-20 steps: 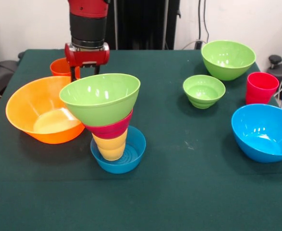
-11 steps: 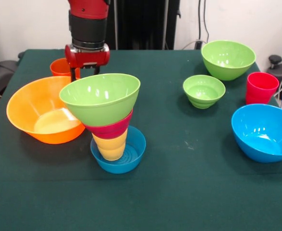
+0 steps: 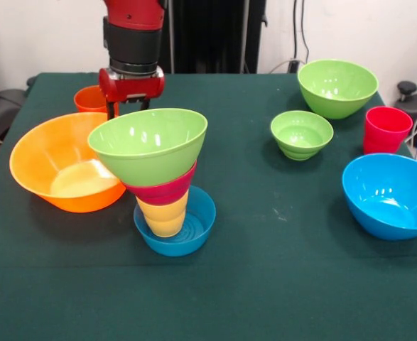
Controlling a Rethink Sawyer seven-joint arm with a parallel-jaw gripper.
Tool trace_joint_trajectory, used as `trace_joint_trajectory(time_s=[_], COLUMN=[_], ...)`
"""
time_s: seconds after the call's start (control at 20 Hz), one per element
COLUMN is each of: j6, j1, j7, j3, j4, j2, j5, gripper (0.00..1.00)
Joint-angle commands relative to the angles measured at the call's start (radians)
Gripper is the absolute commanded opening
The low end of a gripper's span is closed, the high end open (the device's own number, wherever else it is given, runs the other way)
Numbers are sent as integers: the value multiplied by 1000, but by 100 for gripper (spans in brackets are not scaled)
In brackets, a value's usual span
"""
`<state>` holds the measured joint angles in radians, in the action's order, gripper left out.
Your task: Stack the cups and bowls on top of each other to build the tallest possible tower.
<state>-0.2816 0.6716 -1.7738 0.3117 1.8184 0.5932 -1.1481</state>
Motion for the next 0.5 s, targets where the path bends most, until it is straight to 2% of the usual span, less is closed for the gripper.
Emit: trace_joint_trajectory(time_s=[0.05, 0.35, 0.4, 0.5], j6=[27, 34, 32, 43], j1=[-75, -71, -50, -18], j7=[50, 68, 88, 106], j3=[1, 13, 35, 61], j4=[-80, -97, -92, -81], j2=[-53, -59, -61, -64], j5=[-118, -126, -117, -105], gripper=[100, 100, 0, 0])
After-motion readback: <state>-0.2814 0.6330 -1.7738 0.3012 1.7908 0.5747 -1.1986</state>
